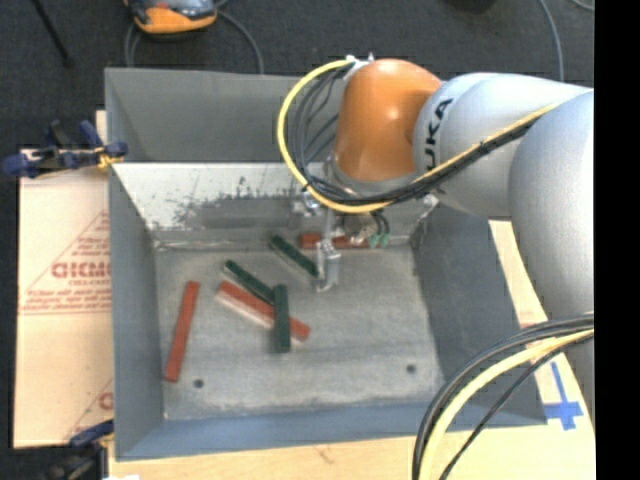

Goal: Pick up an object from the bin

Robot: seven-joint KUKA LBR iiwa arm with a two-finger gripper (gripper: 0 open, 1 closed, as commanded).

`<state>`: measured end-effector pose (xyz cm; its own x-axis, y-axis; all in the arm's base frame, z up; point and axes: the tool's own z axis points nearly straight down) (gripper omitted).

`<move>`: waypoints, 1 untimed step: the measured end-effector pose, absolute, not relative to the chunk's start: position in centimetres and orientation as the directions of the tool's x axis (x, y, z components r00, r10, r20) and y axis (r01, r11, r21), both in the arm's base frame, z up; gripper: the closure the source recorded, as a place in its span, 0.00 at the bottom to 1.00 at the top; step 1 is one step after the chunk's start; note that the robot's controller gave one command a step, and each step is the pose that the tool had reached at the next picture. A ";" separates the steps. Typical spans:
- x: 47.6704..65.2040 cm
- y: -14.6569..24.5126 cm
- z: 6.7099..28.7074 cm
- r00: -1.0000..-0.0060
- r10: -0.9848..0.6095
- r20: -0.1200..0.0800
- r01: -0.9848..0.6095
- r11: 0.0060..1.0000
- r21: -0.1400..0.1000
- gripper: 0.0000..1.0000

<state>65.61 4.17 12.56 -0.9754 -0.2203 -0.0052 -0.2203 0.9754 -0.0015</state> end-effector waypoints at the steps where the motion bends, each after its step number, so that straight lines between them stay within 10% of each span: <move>1: 65.6 4.2 12.6 -0.975 -0.220 -0.005 -0.220 0.975 -0.001 0.00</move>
Offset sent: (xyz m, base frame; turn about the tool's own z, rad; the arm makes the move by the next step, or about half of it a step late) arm -0.0043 -0.0080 -0.0529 0.0347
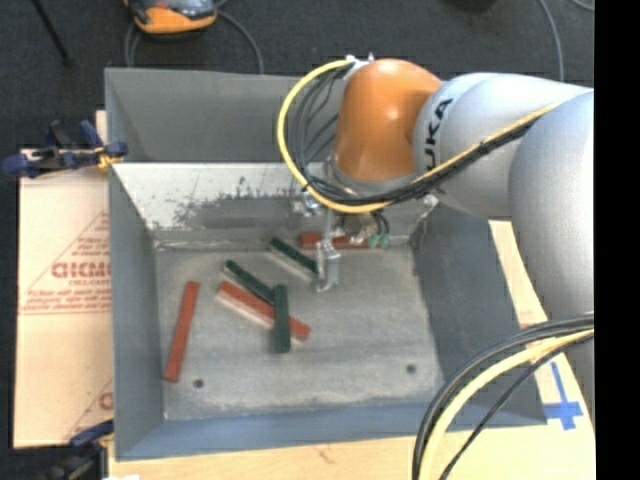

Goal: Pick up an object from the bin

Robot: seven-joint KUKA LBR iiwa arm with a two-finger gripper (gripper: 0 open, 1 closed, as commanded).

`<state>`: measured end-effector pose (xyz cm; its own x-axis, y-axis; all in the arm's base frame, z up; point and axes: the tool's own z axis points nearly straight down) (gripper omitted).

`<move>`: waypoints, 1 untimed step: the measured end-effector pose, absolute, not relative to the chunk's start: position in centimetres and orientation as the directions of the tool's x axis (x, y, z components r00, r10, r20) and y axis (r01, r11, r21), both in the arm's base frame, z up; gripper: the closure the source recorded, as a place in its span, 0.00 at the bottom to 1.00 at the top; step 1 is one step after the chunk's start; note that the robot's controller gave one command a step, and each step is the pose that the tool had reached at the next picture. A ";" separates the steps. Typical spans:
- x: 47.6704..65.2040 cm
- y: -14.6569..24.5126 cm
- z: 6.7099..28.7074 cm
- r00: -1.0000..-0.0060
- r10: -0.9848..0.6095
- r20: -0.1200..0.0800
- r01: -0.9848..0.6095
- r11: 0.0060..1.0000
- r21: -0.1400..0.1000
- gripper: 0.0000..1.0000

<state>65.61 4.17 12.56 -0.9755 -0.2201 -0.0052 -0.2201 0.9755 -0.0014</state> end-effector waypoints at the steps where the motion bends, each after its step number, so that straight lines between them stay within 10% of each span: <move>1: 65.3 3.3 7.4 -0.982 -0.188 -0.005 -0.188 0.982 0.001 1.00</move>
Offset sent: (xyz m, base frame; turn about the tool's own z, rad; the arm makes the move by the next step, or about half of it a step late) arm 0.0000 0.0000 0.0000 0.0000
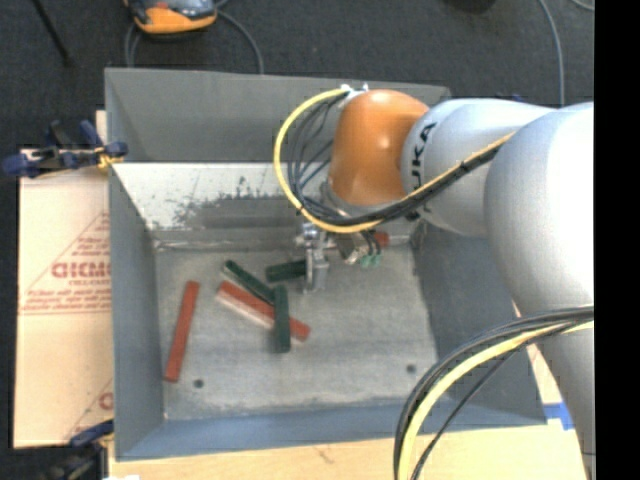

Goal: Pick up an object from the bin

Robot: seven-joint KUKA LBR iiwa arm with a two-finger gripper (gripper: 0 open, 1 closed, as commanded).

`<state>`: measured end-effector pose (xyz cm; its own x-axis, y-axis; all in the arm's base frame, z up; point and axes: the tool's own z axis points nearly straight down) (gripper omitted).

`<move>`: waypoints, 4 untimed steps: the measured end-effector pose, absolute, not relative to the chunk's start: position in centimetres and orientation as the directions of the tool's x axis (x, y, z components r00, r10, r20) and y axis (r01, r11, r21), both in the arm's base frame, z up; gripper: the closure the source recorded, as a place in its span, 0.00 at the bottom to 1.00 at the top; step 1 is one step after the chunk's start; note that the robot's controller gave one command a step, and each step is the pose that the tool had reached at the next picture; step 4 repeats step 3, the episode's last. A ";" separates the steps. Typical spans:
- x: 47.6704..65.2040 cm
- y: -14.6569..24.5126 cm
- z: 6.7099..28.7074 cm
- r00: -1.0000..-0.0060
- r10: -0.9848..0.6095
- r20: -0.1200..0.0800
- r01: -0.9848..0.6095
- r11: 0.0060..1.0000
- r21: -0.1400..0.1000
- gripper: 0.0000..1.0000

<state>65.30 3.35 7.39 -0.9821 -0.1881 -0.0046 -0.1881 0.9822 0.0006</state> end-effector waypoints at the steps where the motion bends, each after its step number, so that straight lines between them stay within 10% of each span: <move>1: 65.3 3.3 7.4 -0.982 -0.188 -0.005 -0.188 0.982 0.001 1.00; 2: 65.1 3.4 10.2 -0.984 -0.177 -0.001 -0.177 0.984 0.002 1.00; 3: 64.2 3.3 21.2 -0.995 -0.100 -0.005 -0.100 0.995 0.000 1.00; 4: 64.2 3.3 21.2 -0.995 -0.100 -0.005 -0.100 0.995 0.000 1.00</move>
Offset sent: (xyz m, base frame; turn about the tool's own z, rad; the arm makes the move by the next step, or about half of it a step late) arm -0.0029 0.0018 0.0452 0.0206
